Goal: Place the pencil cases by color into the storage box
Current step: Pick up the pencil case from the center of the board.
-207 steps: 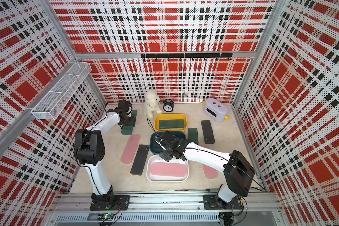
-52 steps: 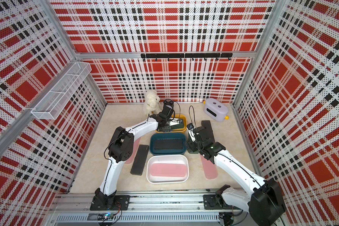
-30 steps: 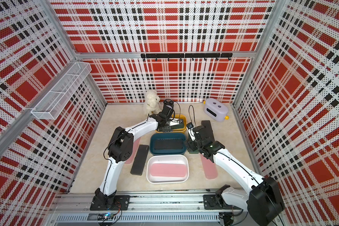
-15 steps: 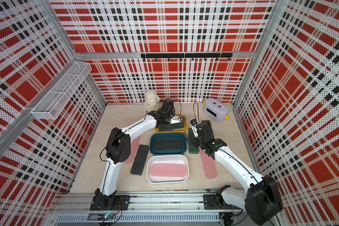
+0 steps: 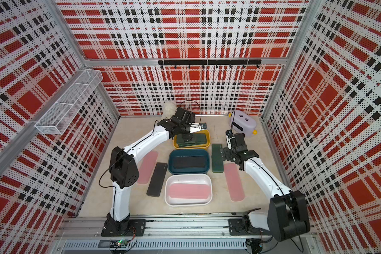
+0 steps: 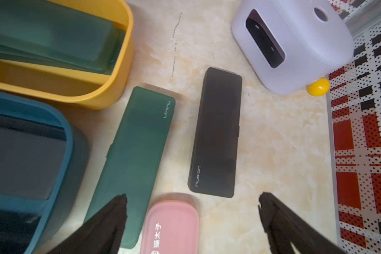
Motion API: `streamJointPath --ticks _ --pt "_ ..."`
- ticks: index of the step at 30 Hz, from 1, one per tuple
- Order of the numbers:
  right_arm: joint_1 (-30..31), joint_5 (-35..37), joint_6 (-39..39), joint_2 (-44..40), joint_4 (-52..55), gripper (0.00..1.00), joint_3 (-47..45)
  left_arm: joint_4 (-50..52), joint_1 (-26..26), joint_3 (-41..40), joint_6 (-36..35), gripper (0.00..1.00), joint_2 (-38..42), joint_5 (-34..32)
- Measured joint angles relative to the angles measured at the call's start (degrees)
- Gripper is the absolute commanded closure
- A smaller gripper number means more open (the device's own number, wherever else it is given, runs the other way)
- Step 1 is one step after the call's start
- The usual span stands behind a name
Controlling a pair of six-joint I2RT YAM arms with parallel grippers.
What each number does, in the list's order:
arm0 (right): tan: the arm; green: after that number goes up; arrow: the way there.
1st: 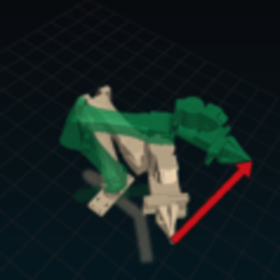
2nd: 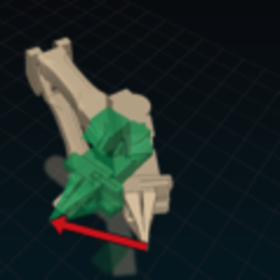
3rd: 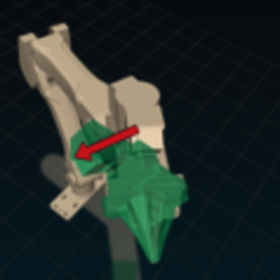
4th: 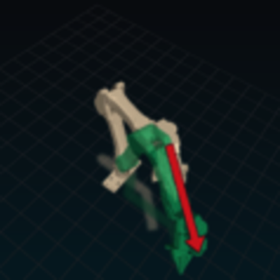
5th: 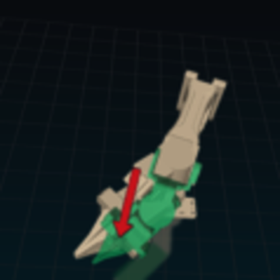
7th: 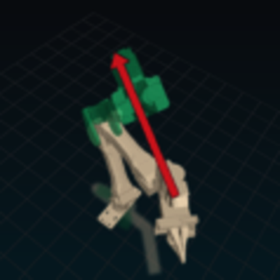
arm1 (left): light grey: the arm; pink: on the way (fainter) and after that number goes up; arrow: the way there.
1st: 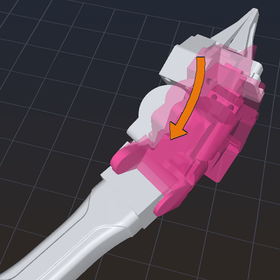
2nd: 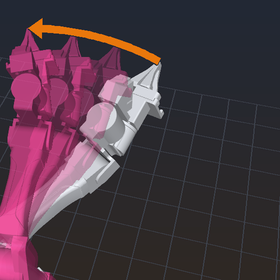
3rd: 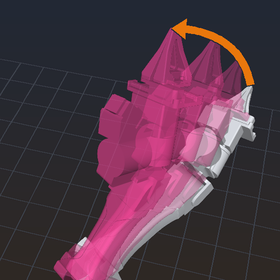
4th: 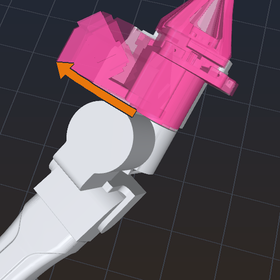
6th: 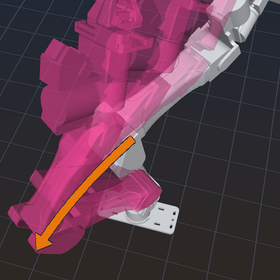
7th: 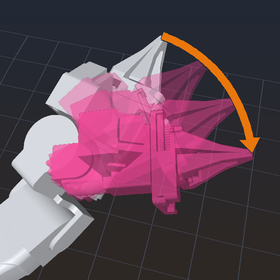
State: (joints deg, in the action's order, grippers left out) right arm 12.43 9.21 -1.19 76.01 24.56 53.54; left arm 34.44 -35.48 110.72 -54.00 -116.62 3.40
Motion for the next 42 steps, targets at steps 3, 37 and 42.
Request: streamJointPath --ticks 3,37,42 --pt "-1.84 -1.07 0.46 3.17 0.81 0.0 2.49 -4.61 0.07 -4.9 3.43 0.06 6.34 0.79" --pt "-9.62 -7.96 -1.09 35.08 7.04 0.0 23.78 -32.7 2.4 -42.45 56.61 0.01 38.38 -26.73" --pt "-9.64 -7.21 -1.09 37.0 7.04 0.0 23.78 -32.17 2.89 -44.04 60.11 0.01 38.66 -27.04"
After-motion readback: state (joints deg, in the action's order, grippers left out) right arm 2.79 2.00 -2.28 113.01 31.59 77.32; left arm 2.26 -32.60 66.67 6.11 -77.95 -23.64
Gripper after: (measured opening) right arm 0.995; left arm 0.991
